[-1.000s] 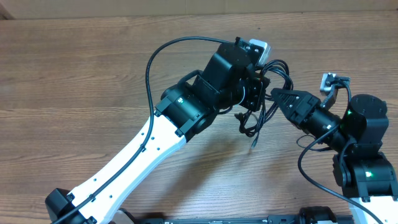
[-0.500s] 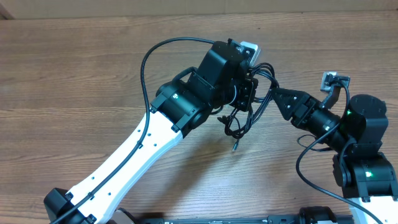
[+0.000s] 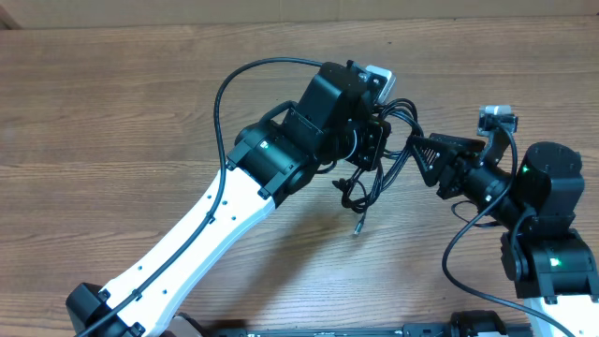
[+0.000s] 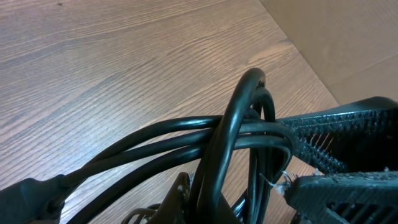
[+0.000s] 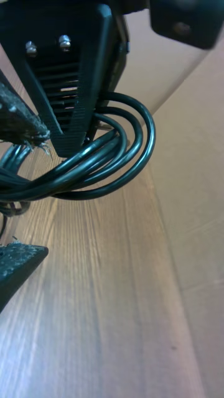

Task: Untangle cables

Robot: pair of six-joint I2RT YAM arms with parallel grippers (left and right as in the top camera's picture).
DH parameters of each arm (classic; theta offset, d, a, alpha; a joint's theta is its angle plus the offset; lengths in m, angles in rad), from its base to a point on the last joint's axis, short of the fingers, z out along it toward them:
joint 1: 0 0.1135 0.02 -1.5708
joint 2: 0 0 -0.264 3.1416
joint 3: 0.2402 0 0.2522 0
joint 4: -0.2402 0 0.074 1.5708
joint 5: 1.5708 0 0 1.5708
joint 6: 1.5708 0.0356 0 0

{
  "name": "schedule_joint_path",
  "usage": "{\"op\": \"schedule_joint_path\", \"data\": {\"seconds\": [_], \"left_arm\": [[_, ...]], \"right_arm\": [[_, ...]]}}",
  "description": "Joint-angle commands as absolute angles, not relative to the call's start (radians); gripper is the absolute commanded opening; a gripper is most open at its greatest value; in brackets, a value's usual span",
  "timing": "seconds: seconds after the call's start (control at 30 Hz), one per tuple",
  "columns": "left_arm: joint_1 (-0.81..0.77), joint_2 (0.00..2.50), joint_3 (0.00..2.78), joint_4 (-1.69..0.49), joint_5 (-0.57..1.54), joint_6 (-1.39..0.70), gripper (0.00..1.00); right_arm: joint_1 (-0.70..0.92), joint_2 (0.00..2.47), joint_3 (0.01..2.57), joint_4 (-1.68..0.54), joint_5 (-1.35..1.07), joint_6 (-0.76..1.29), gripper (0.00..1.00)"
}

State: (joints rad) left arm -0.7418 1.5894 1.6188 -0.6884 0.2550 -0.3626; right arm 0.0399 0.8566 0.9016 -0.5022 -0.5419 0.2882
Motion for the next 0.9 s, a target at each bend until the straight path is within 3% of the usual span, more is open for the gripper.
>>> {"op": "schedule_joint_path", "data": {"seconds": [0.0,0.03,0.13,0.43,0.63,0.87], "left_arm": [[-0.741,1.597,1.641,-0.685,0.289,-0.339,0.04],[-0.741,1.597,1.641,-0.685,0.289,-0.340,0.04],[-0.741,1.597,1.641,-0.685,0.294,-0.340,0.04],[-0.743,1.597,1.641,-0.694,0.316,-0.340,0.04],[-0.746,1.597,1.641,-0.700,0.305,-0.339,0.04],[-0.746,1.597,1.641,-0.699,0.292,-0.340,0.04]], "right_arm": [[0.038,0.848,0.924,-0.495,-0.532,0.194,0.39],[0.038,0.848,0.924,-0.495,-0.532,0.184,0.33],[0.038,0.848,0.924,-0.495,-0.532,0.180,0.26],[0.038,0.868,0.924,-0.485,-0.532,0.181,0.26],[0.038,0.893,0.924,-0.481,-0.533,0.181,0.09],[0.038,0.893,0.924,-0.481,-0.533,0.181,0.04]]}}
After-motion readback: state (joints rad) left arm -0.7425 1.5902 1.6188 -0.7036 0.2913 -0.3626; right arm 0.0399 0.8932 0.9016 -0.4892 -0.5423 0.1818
